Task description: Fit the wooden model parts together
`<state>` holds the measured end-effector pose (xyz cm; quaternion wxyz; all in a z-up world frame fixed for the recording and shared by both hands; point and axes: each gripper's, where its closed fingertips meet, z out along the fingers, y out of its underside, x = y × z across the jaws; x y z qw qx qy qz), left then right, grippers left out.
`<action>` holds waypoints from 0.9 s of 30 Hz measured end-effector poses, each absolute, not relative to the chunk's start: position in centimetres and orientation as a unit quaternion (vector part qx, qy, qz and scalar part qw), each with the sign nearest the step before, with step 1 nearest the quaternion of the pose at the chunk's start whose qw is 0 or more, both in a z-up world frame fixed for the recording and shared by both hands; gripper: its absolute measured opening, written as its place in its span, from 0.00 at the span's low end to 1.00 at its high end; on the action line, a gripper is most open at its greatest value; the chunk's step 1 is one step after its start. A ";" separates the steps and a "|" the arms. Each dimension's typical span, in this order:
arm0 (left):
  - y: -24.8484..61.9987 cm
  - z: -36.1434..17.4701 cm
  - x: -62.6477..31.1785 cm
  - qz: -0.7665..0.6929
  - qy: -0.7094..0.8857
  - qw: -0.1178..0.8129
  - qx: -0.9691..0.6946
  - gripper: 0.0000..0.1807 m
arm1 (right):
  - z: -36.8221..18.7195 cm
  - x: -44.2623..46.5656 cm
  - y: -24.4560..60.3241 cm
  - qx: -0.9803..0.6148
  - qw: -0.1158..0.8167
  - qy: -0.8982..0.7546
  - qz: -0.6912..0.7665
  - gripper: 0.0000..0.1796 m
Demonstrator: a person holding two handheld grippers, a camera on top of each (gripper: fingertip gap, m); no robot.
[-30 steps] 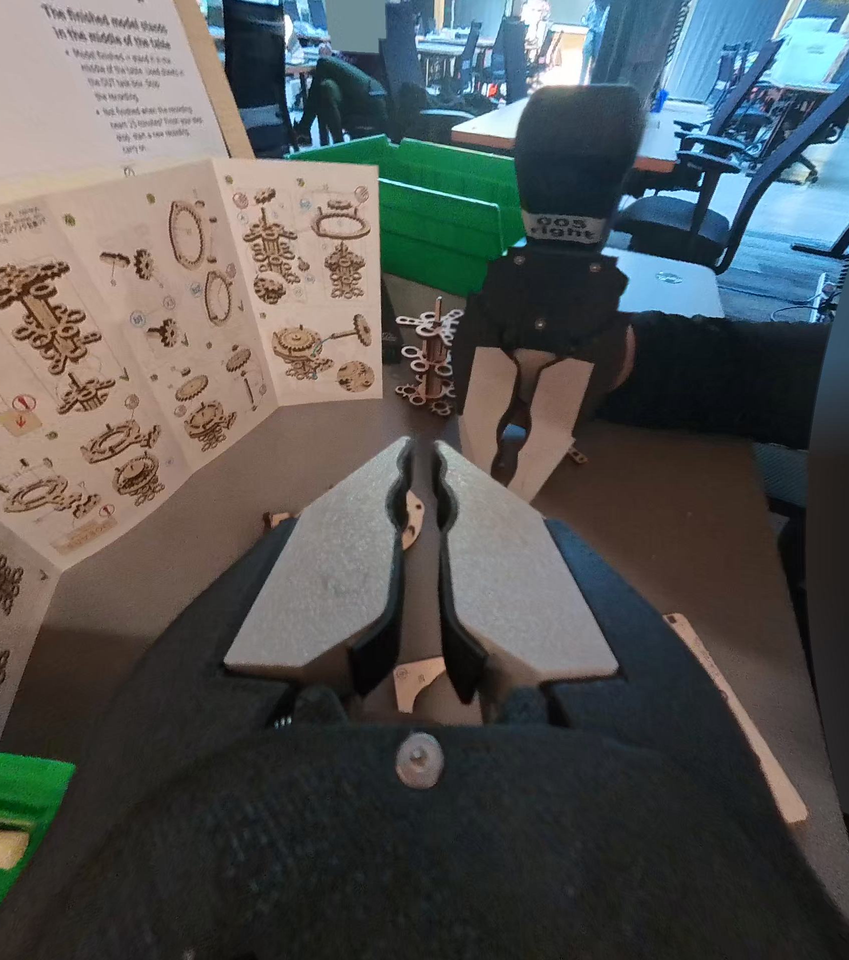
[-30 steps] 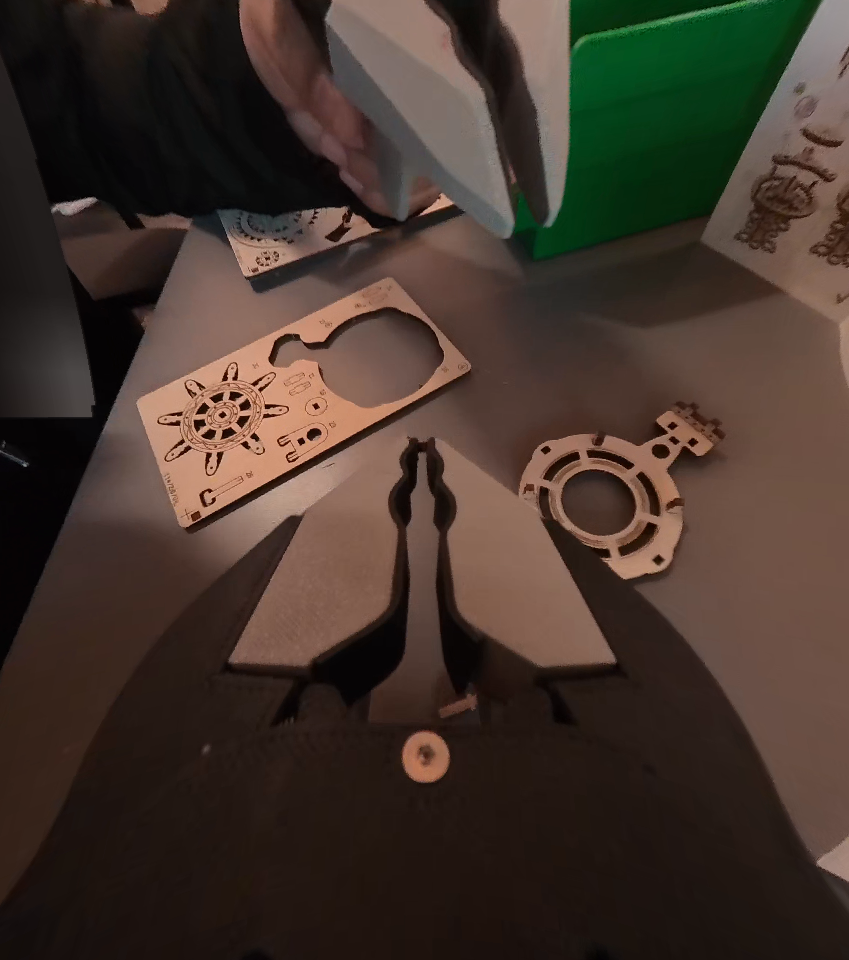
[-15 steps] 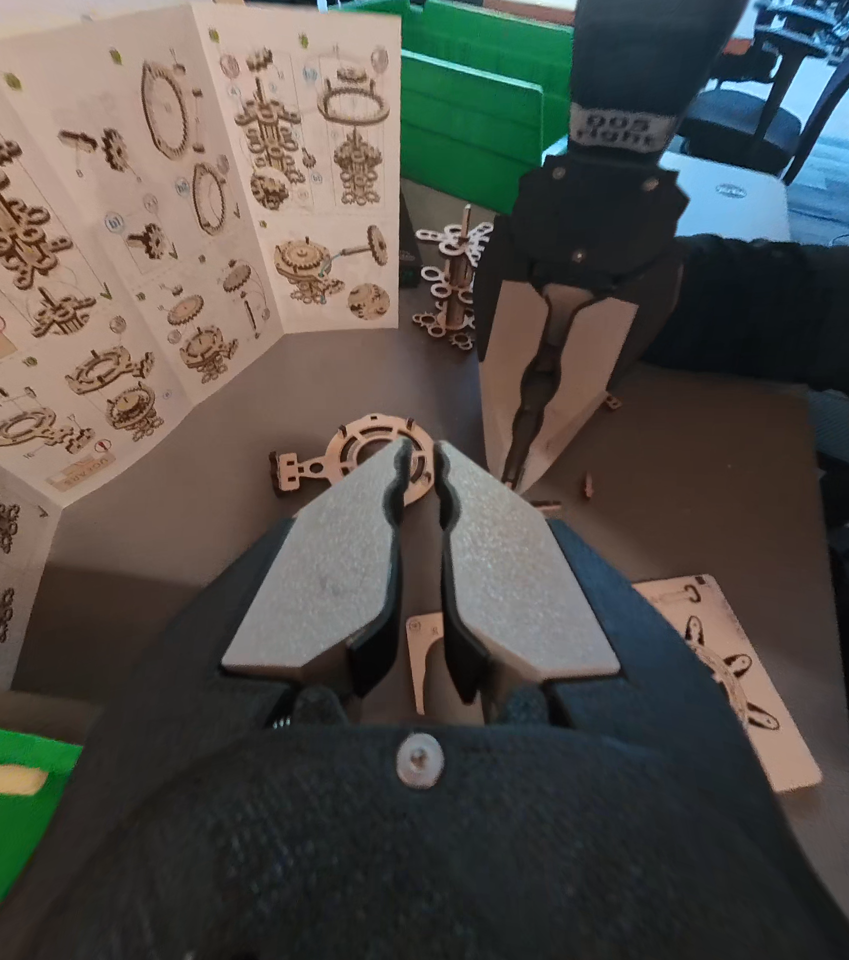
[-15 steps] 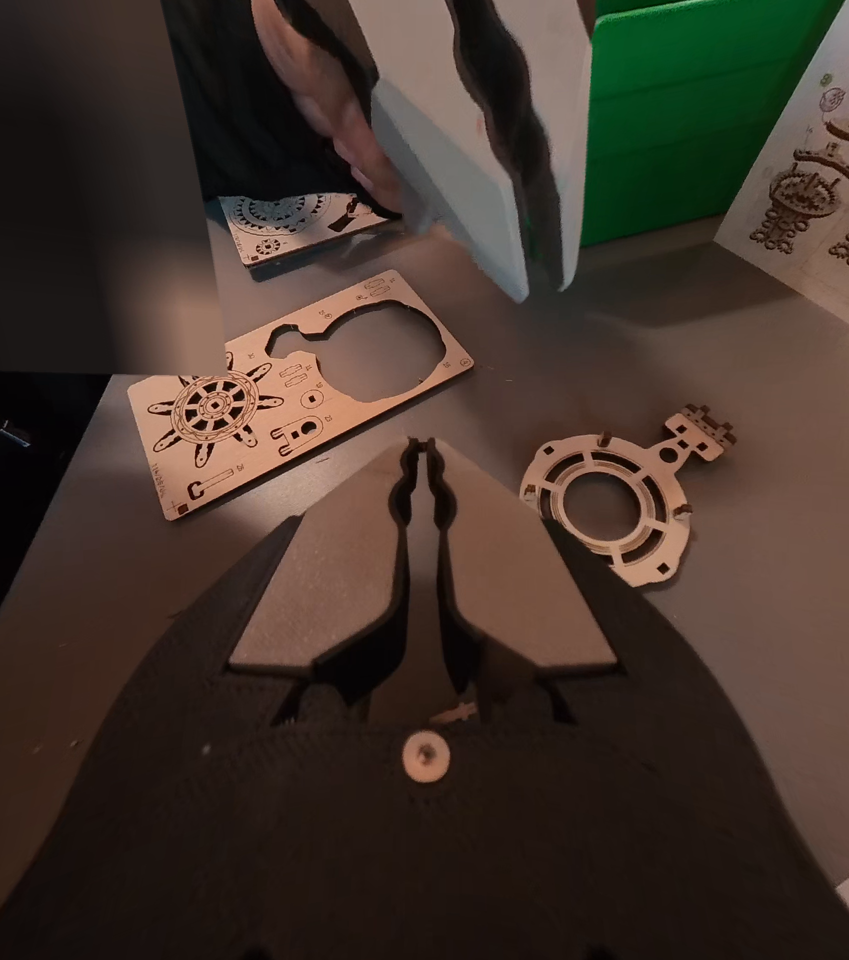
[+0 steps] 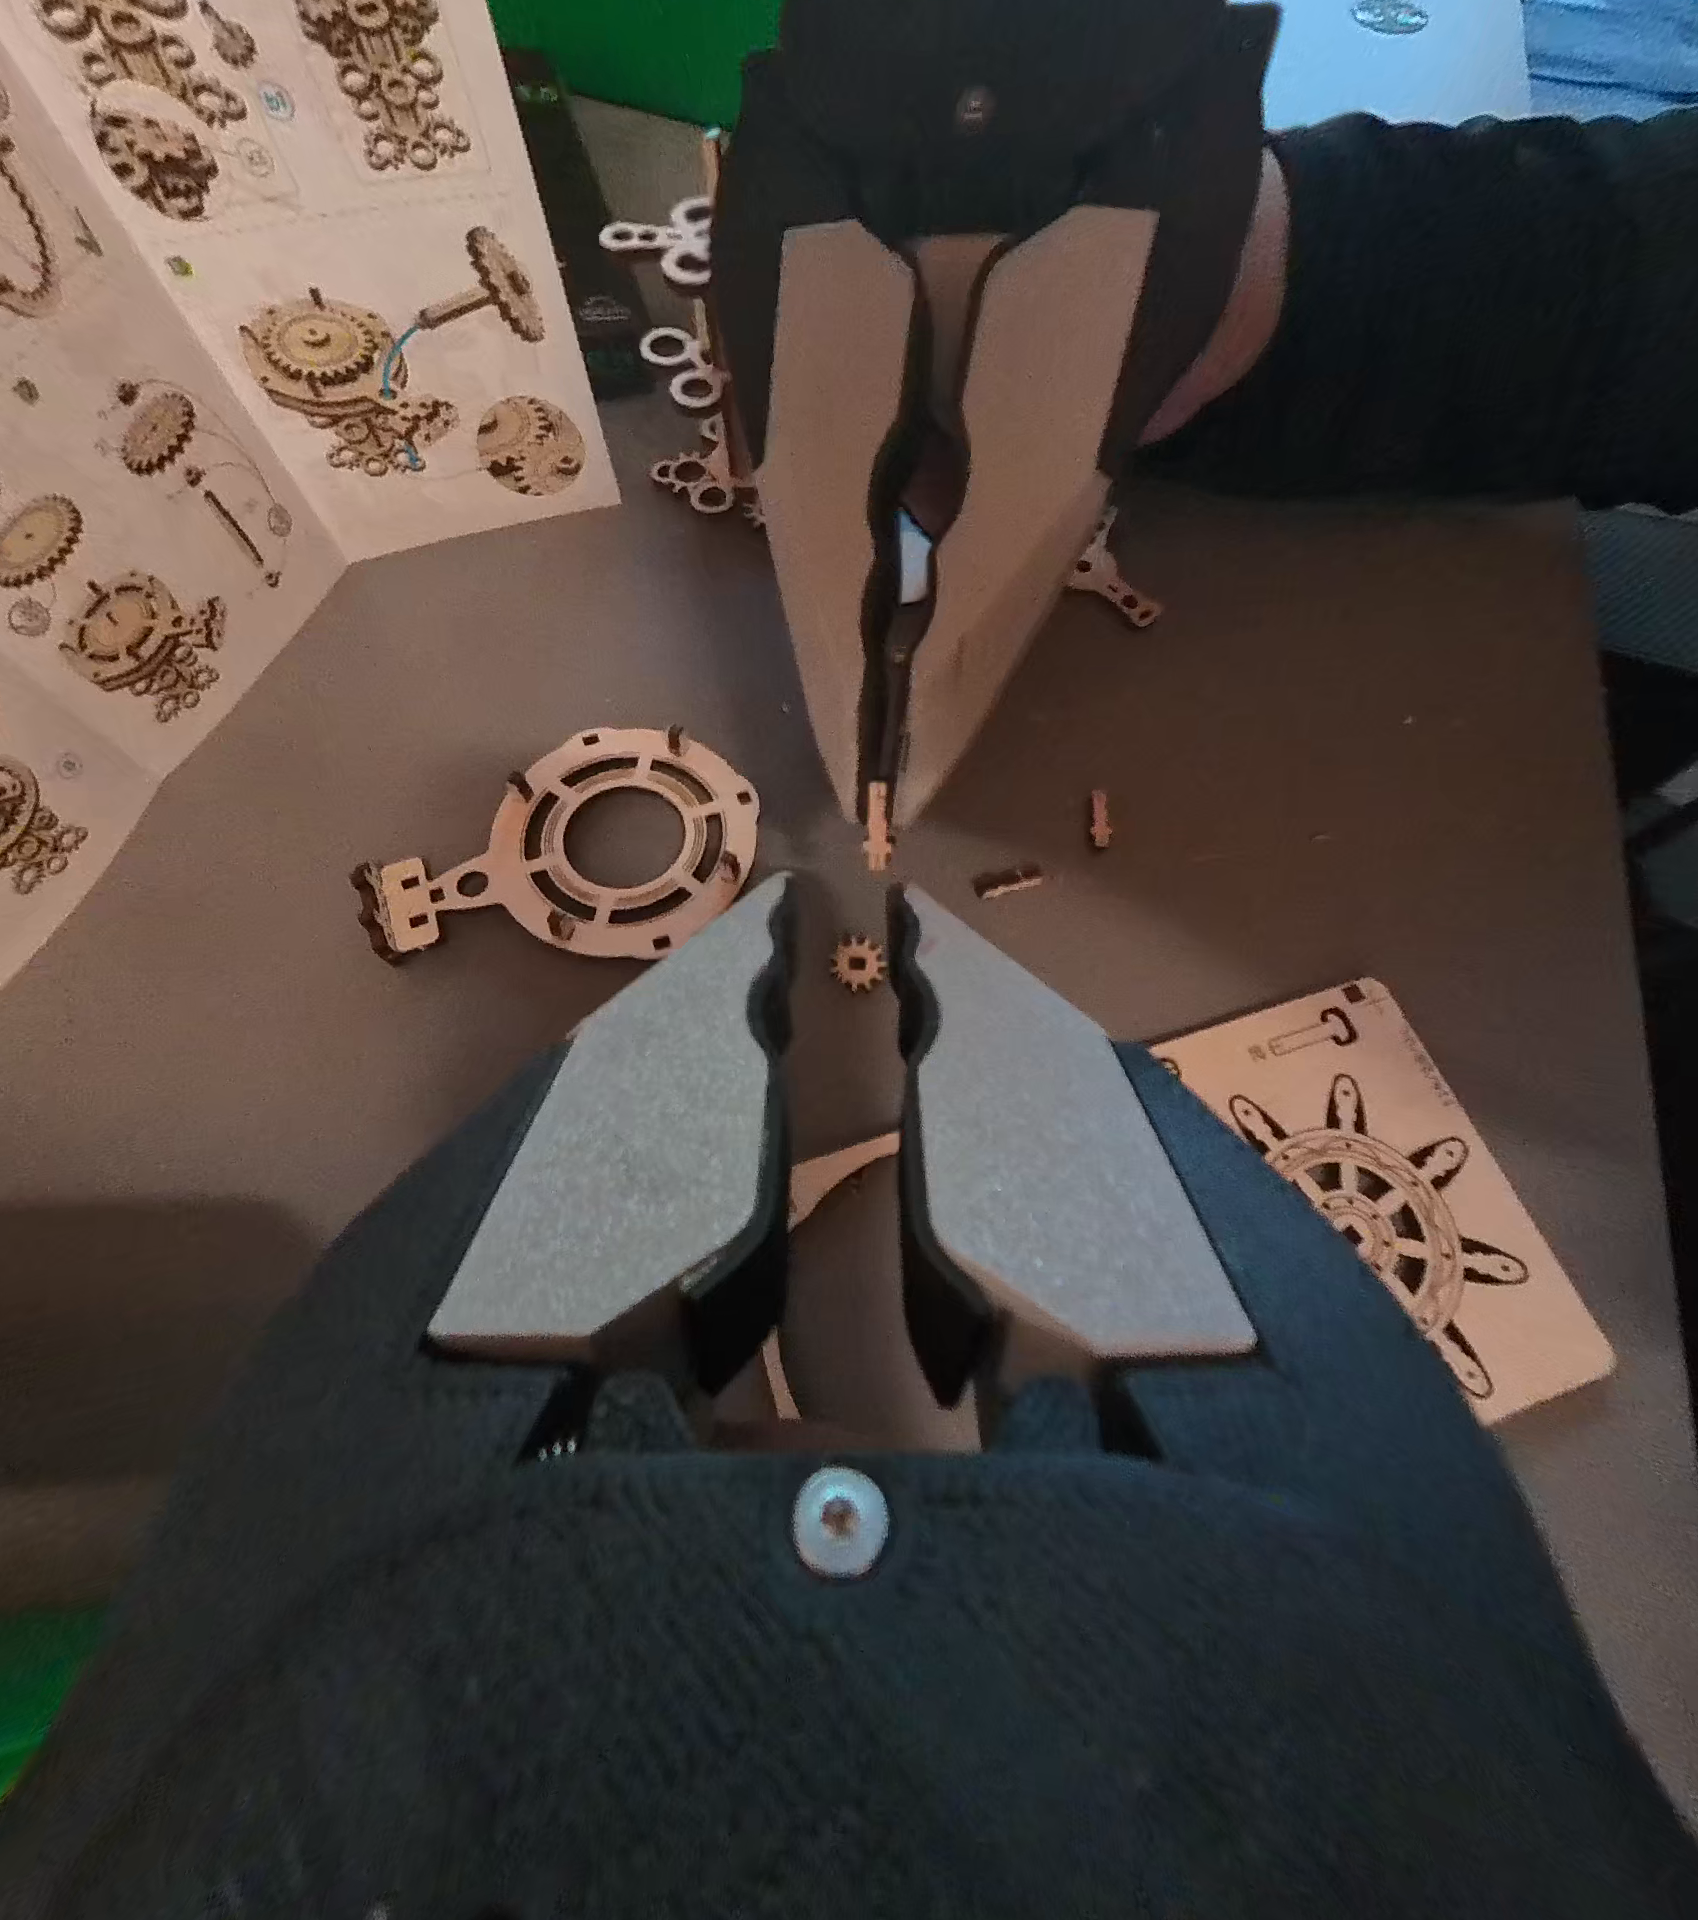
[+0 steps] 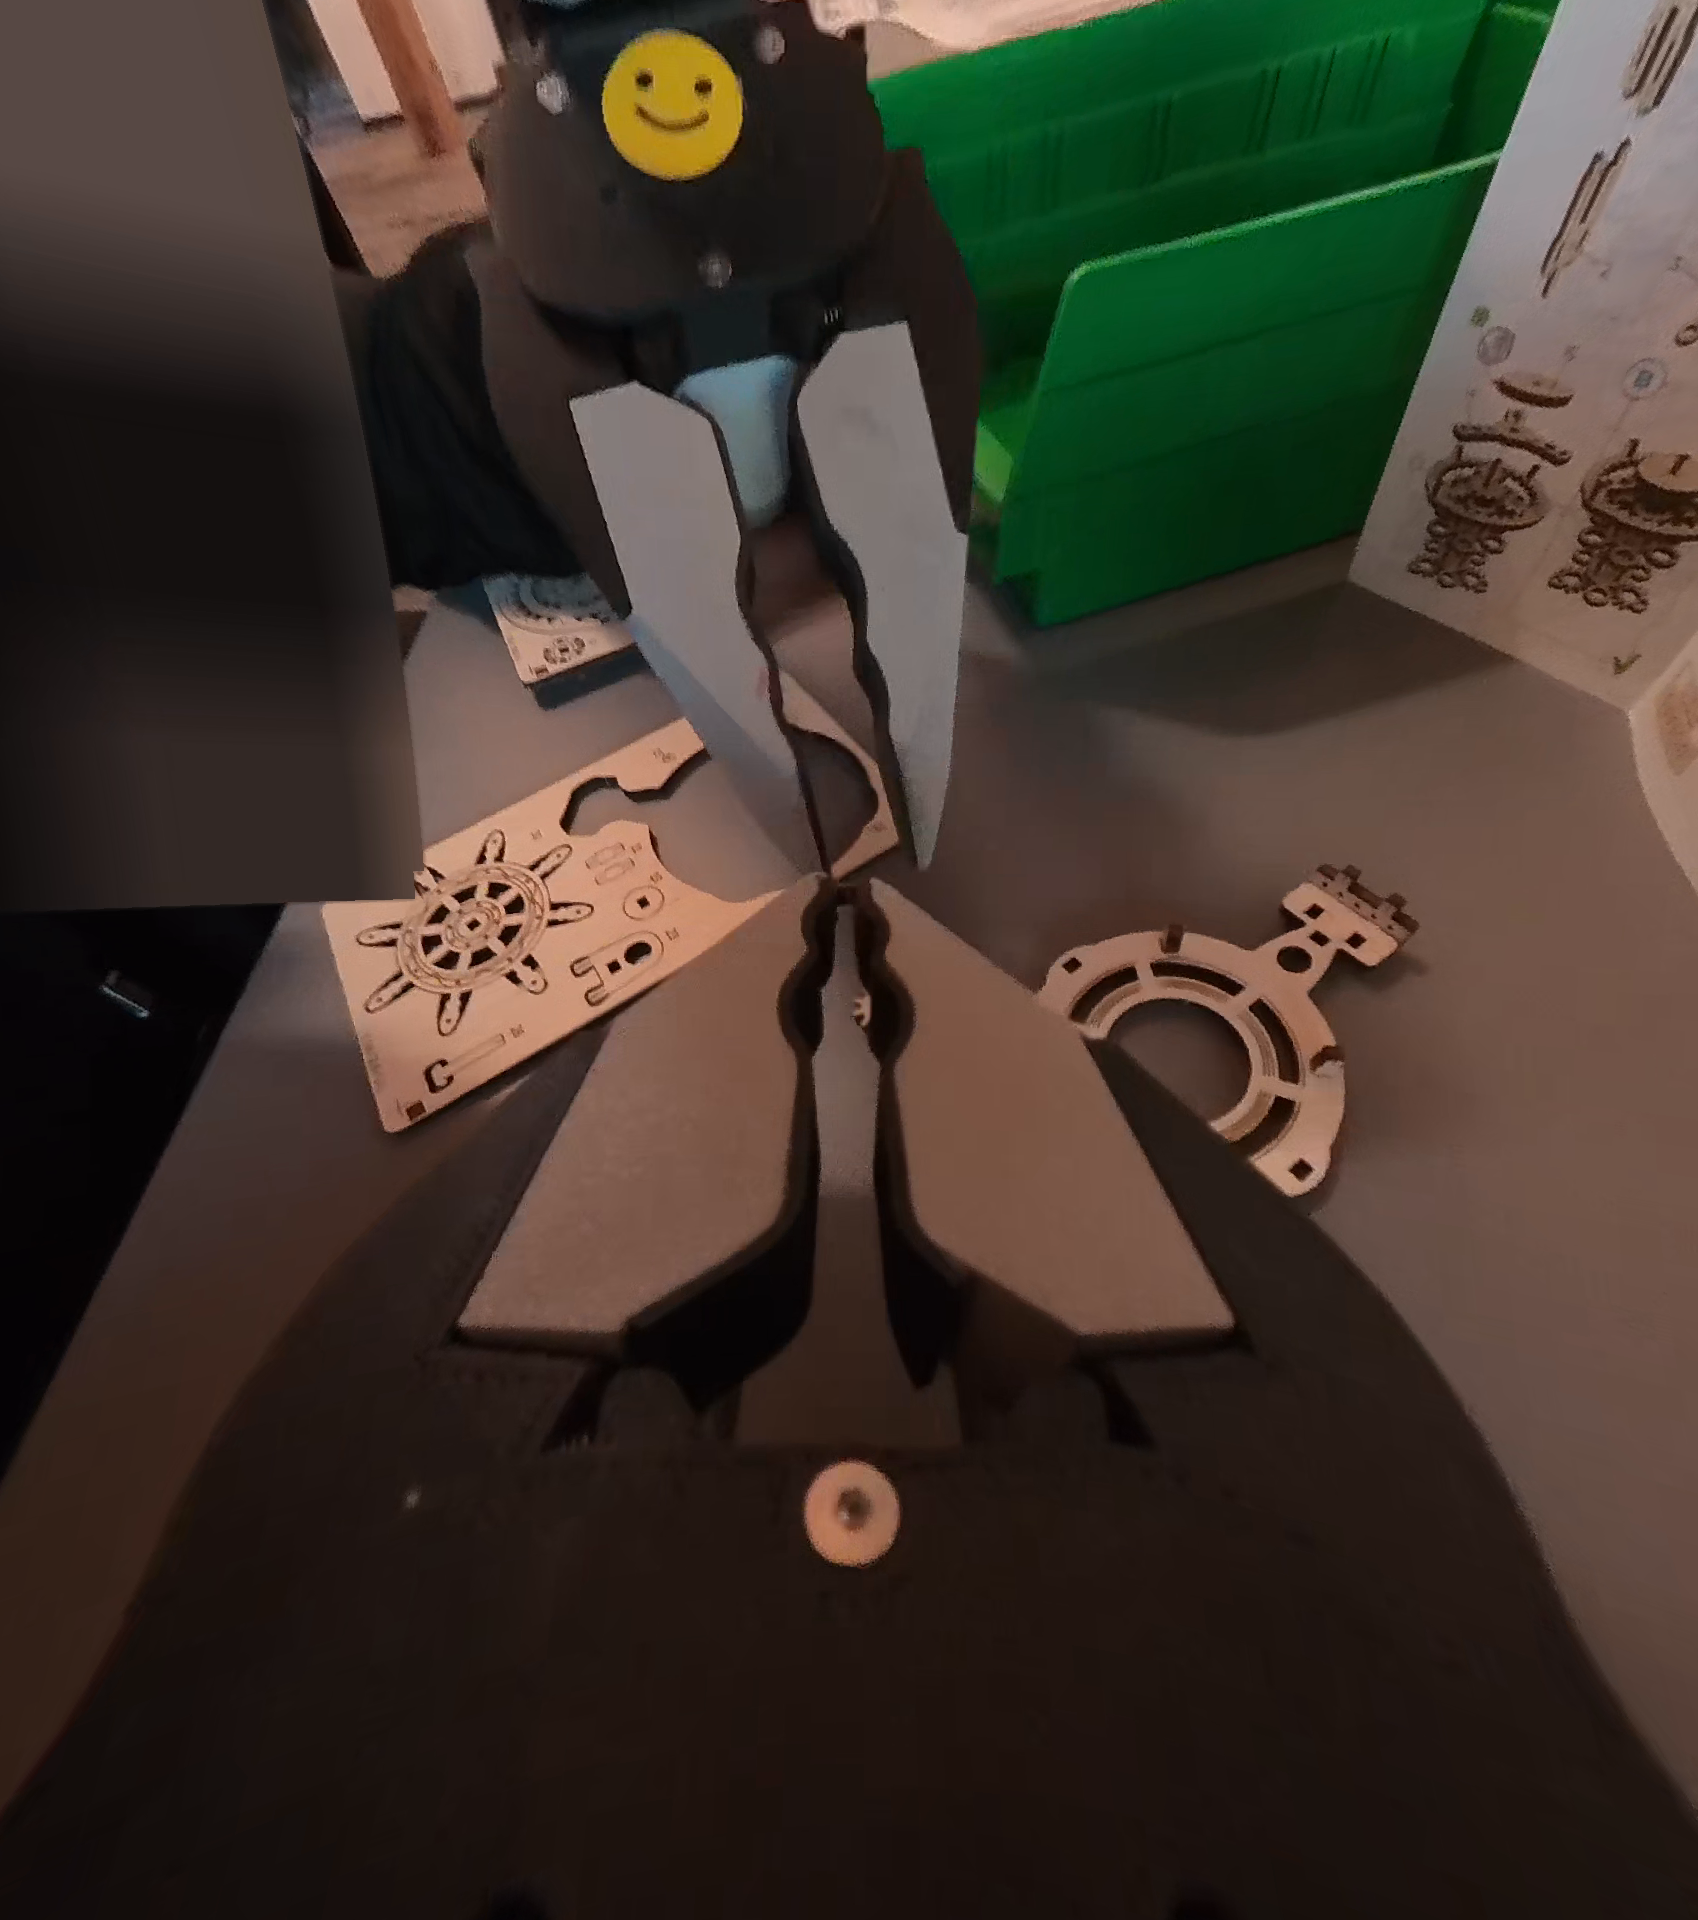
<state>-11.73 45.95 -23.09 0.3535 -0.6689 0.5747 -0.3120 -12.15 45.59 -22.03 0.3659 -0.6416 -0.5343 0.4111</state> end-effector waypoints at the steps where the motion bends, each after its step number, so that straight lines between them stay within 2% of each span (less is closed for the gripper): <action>1: 45.8 -22.9 -11.6 -0.314 0.579 0.358 -0.662 0.07 | -21.8 -12.2 45.6 -0.642 0.368 -0.529 0.416 0.00; 4: 45.9 -22.1 -11.3 -0.301 0.586 0.393 -0.642 0.07 | -21.0 -12.4 45.9 -0.650 0.367 -0.499 0.440 0.00; 8: 47.0 -20.1 -11.1 -0.220 0.599 0.498 -0.587 0.07 | -20.1 -12.4 47.2 -0.692 0.353 -0.419 0.471 0.00; 12: 47.2 -19.5 -10.9 -0.163 0.605 0.546 -0.556 0.07 | -18.9 -11.9 48.3 -0.710 0.339 -0.327 0.524 0.00; 17: 48.5 -19.4 -11.3 -0.123 0.592 0.566 -0.560 0.05 | -18.3 -11.8 48.3 -0.707 0.313 -0.283 0.567 0.00; 20: 48.3 -19.1 -11.1 -0.133 0.587 0.572 -0.557 0.00 | -18.4 -11.7 48.4 -0.711 0.310 -0.272 0.570 0.00; 27: 48.2 -19.2 -10.9 -0.144 0.582 0.569 -0.562 0.03 | -18.2 -12.0 48.4 -0.713 0.303 -0.251 0.581 0.00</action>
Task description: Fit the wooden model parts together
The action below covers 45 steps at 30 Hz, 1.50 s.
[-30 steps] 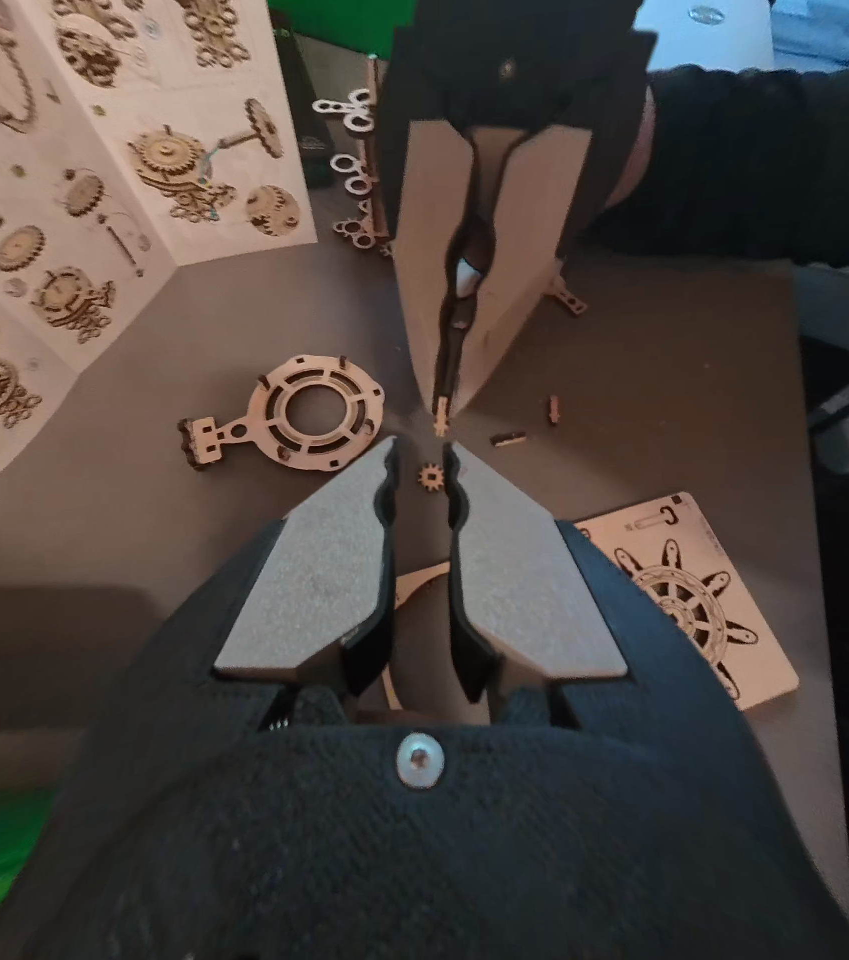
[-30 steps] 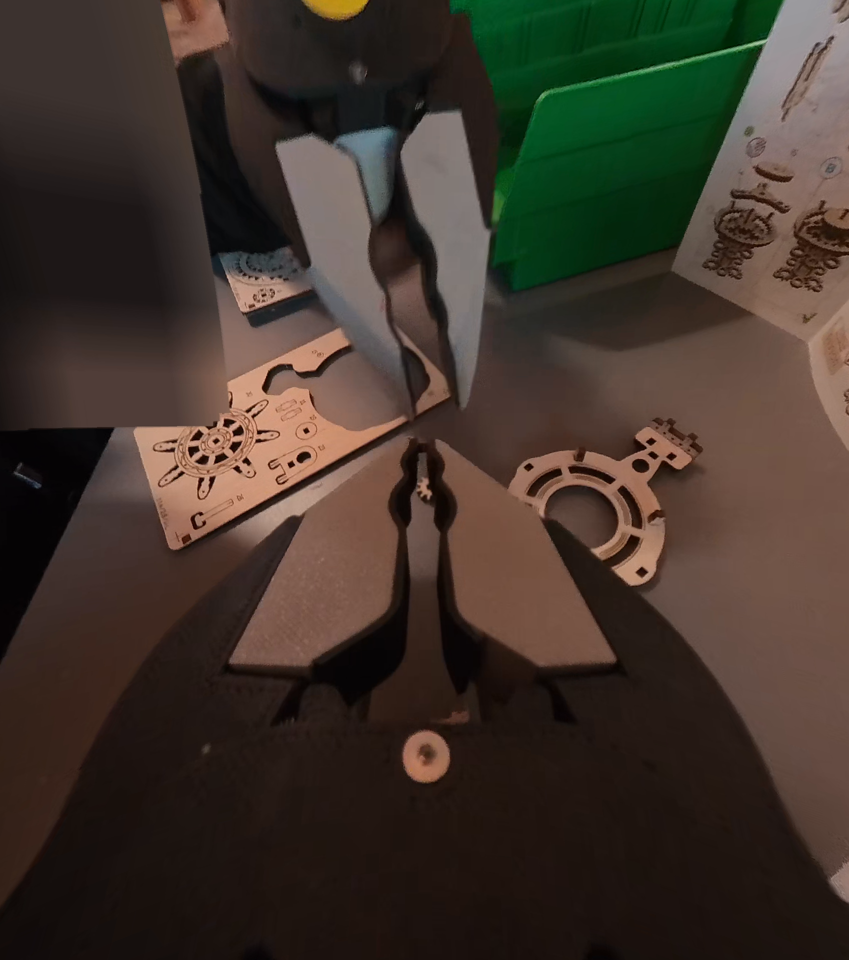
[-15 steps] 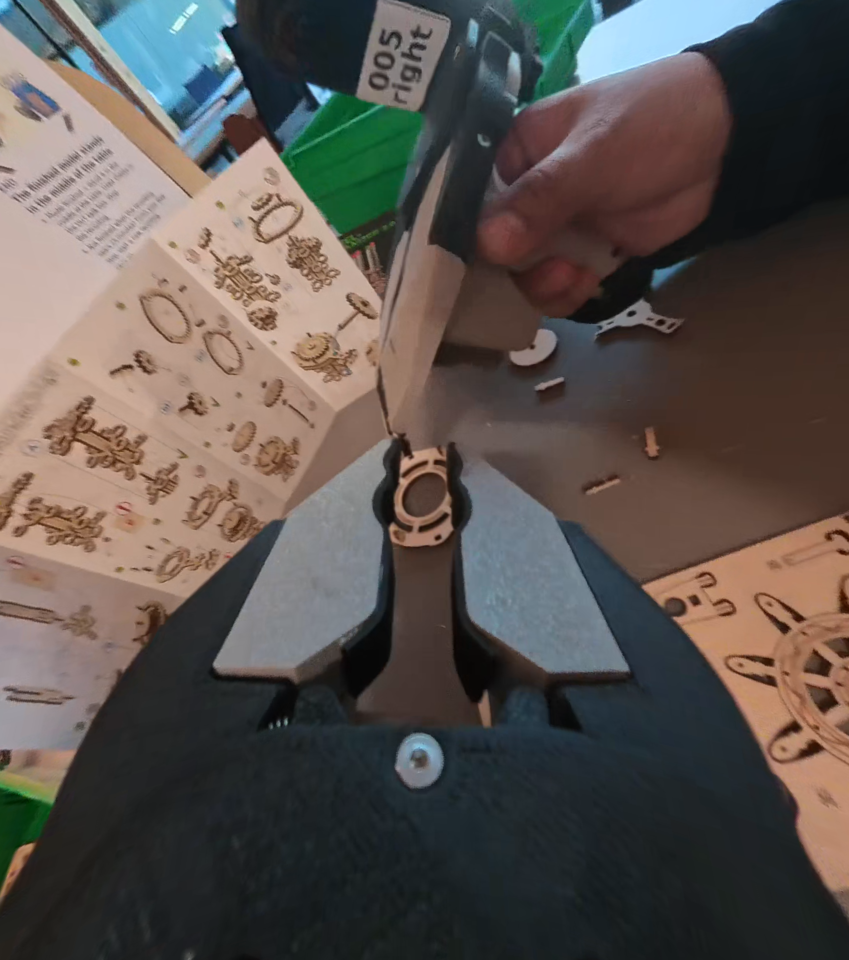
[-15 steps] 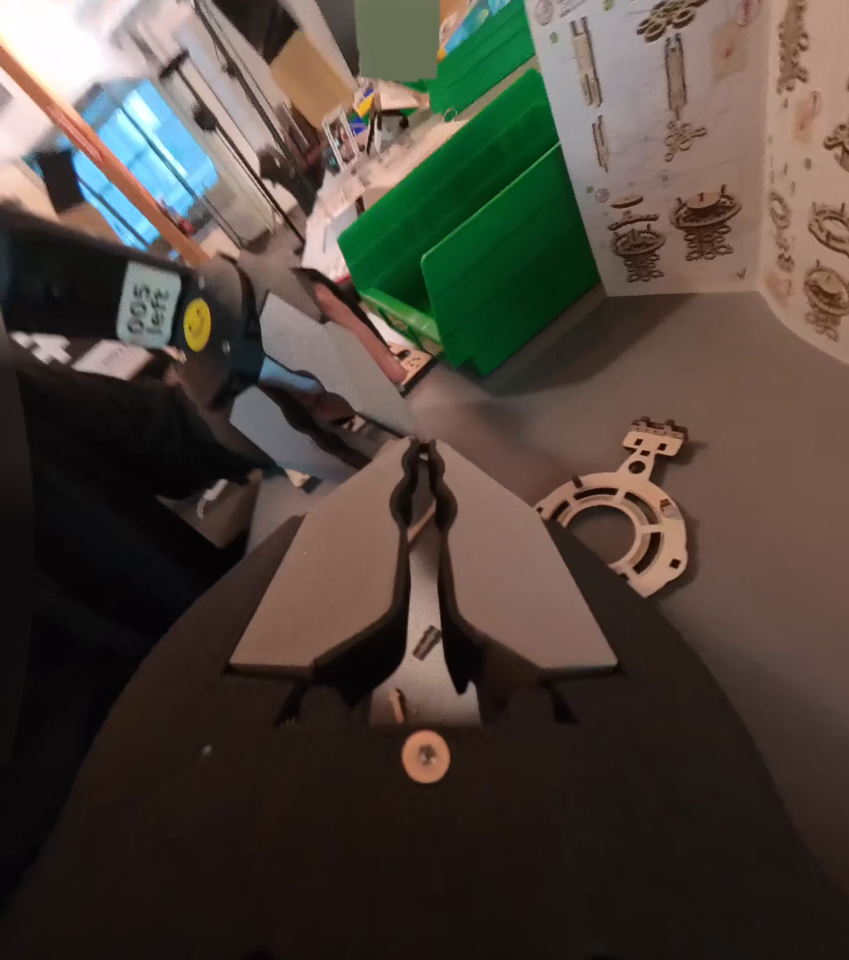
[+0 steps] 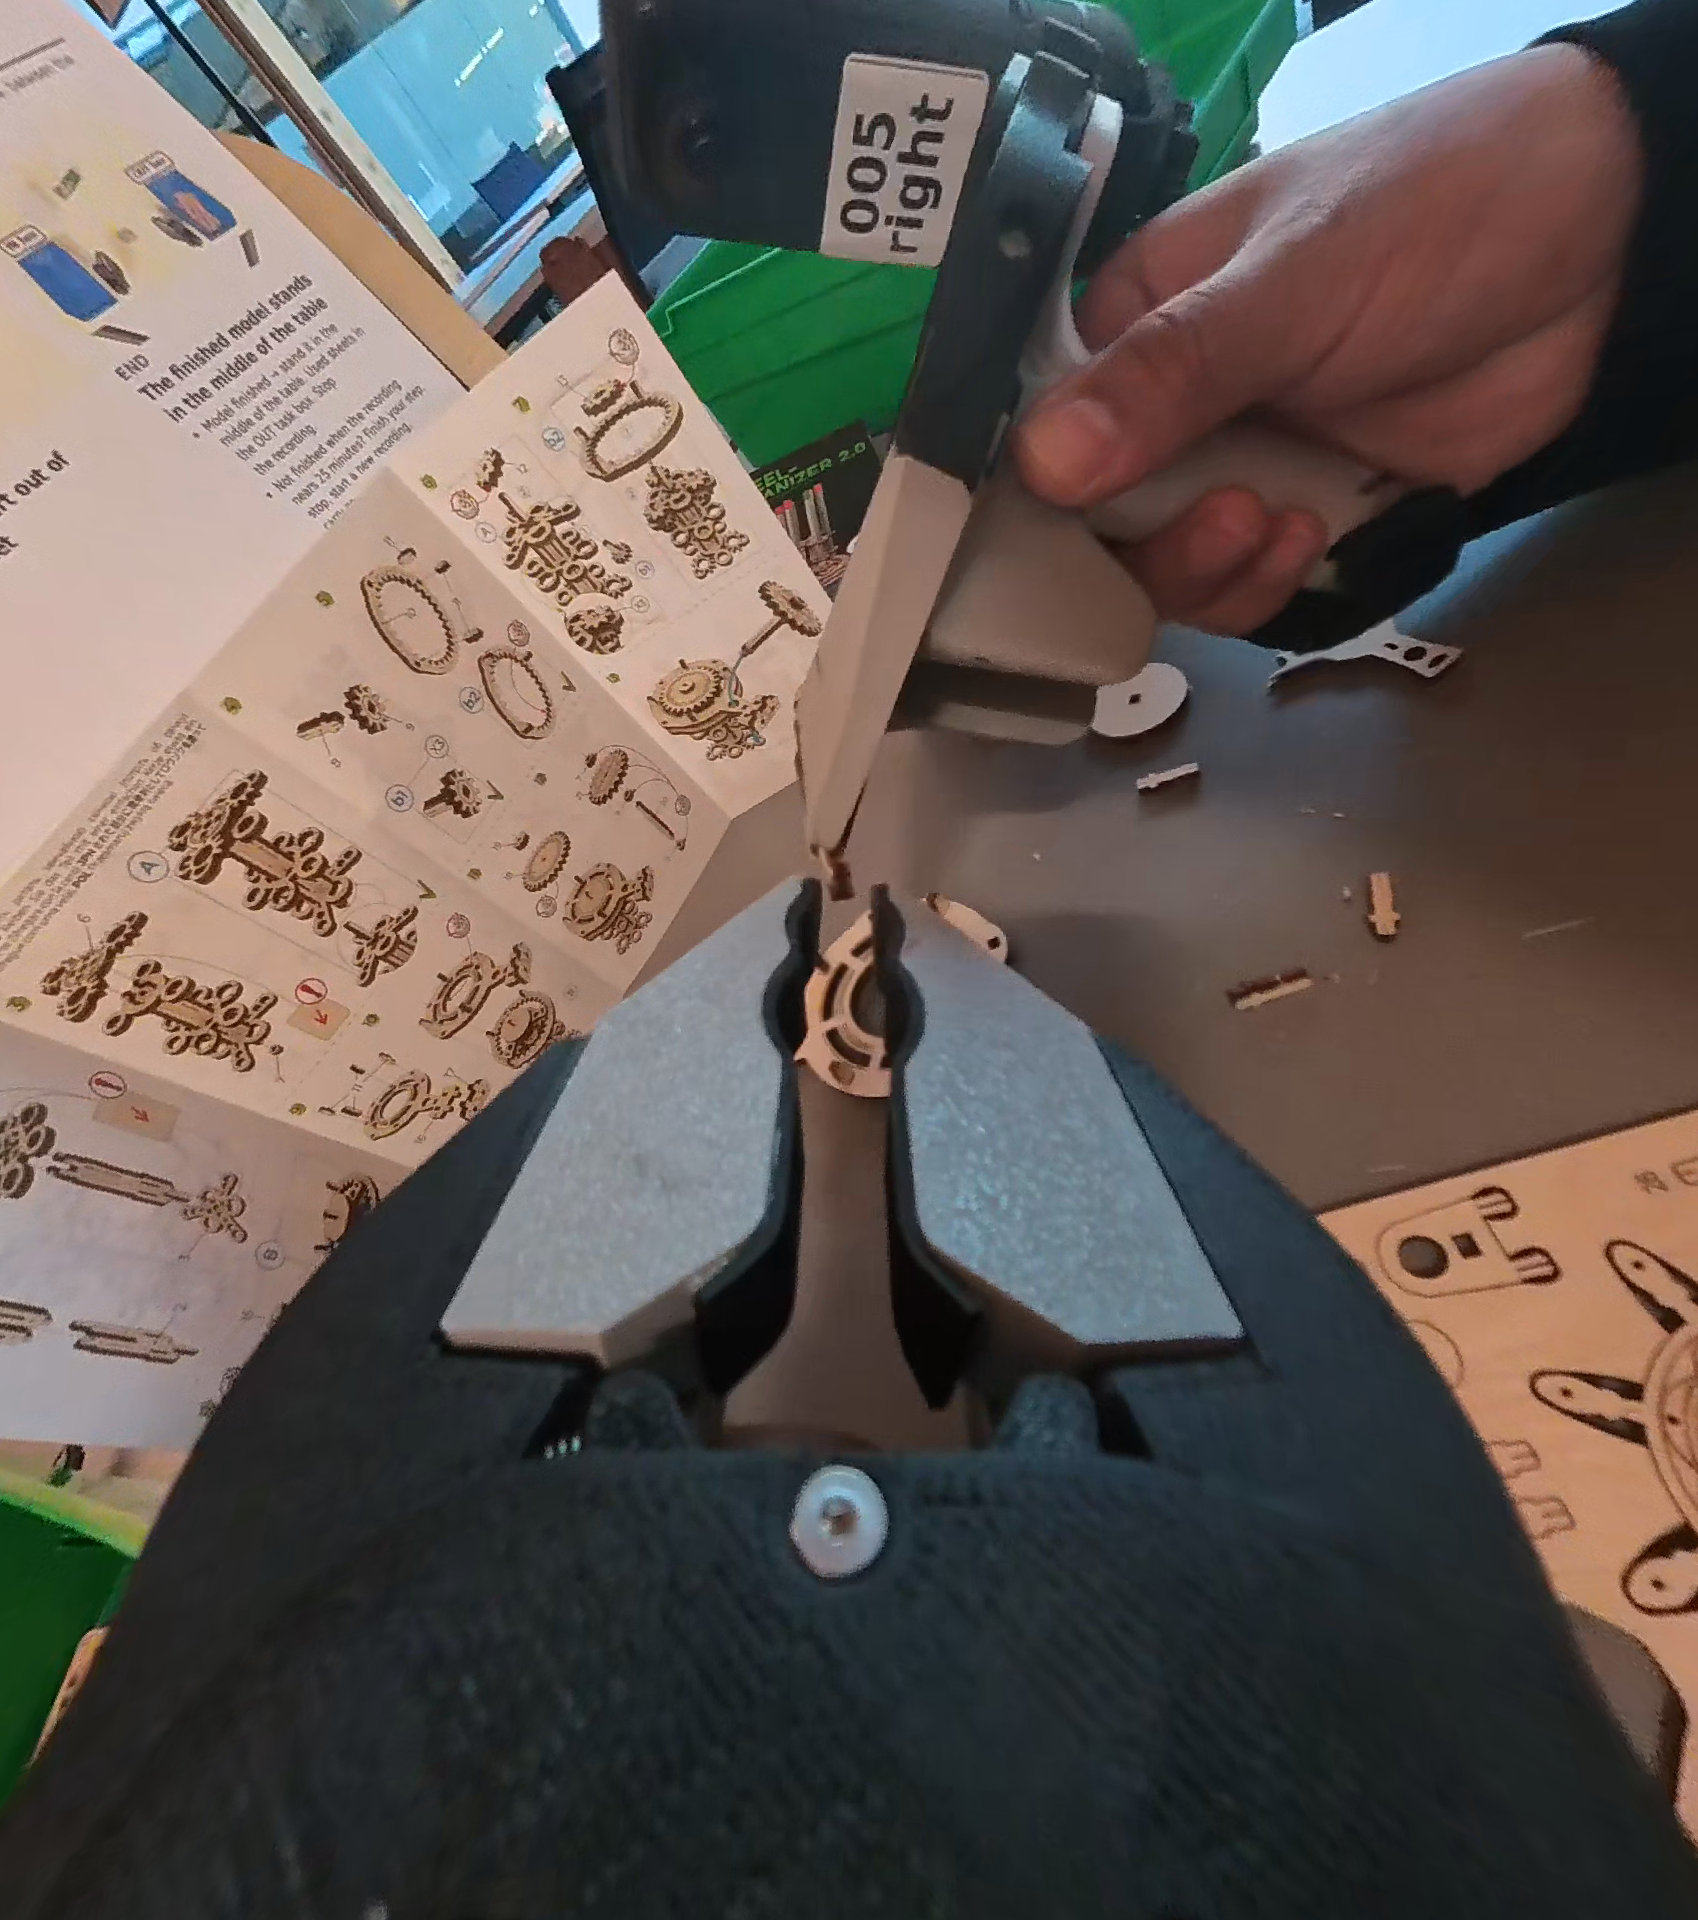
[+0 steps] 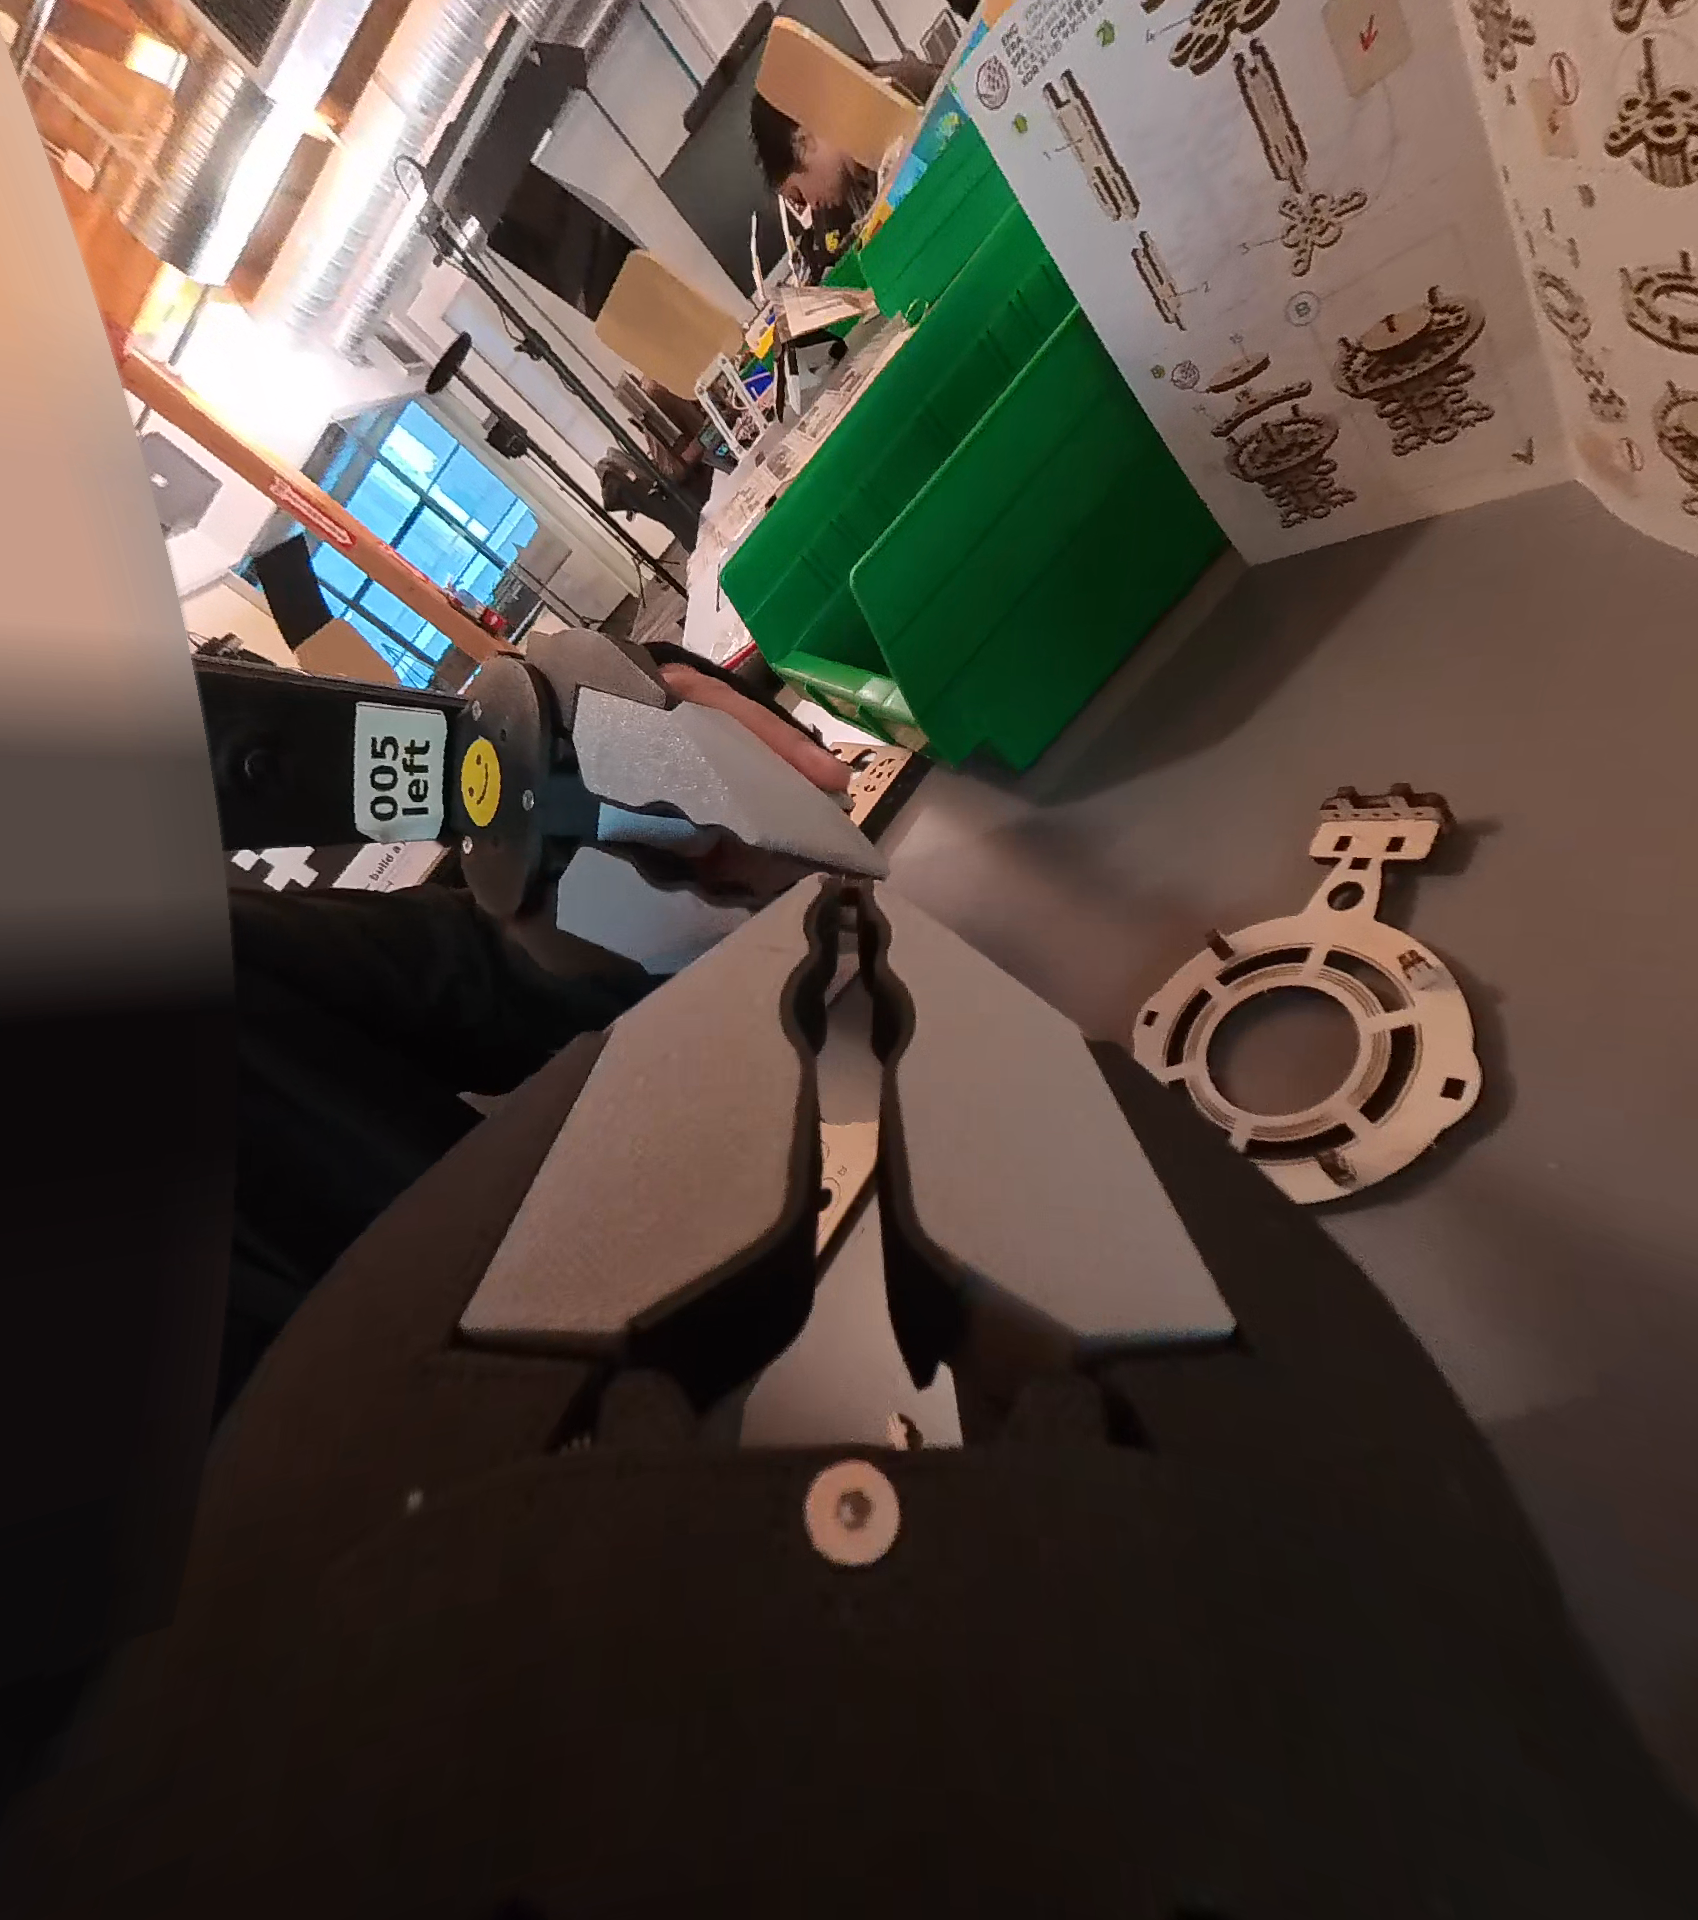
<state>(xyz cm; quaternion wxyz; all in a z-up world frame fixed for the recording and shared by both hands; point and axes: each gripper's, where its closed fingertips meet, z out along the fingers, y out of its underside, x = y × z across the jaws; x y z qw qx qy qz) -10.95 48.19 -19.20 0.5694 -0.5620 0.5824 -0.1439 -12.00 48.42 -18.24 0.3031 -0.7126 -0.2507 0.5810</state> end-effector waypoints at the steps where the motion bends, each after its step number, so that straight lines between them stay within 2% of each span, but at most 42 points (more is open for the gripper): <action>1: 48.2 -19.2 -10.9 -0.142 0.582 0.569 -0.562 0.03 | -18.3 -12.1 48.4 -0.714 0.303 -0.250 0.579 0.00; 6: 48.5 -18.9 -11.2 -0.158 0.569 0.565 -0.576 0.00 | -18.1 -12.4 48.5 -0.713 0.313 -0.248 0.576 0.00; 14: 47.5 -15.6 -11.6 -0.461 0.439 0.474 -0.609 0.00 | -15.1 -11.9 47.4 -0.652 0.385 -0.336 0.560 0.02; 19: 45.9 -13.9 -11.3 -0.574 0.396 0.414 -0.585 0.00 | -14.1 -12.5 46.5 -0.626 0.425 -0.382 0.531 0.07; 22: 45.3 -13.2 -11.4 -0.630 0.374 0.371 -0.571 0.00 | -13.2 -12.4 46.1 -0.608 0.429 -0.378 0.551 0.03; 27: 45.2 -13.3 -11.2 -0.651 0.362 0.348 -0.570 0.00 | -12.9 -12.3 45.8 -0.601 0.425 -0.379 0.561 0.01; 30: 45.3 -13.4 -11.2 -0.650 0.361 0.347 -0.572 0.00 | -12.7 -12.4 45.6 -0.596 0.422 -0.380 0.568 0.04; 33: 45.2 -13.5 -11.1 -0.649 0.362 0.345 -0.573 0.00 | -13.0 -12.4 45.8 -0.602 0.423 -0.380 0.560 0.00; 45: 45.3 -14.3 -10.9 -0.626 0.376 0.352 -0.586 0.00 | -13.7 -12.5 45.8 -0.611 0.426 -0.396 0.537 0.00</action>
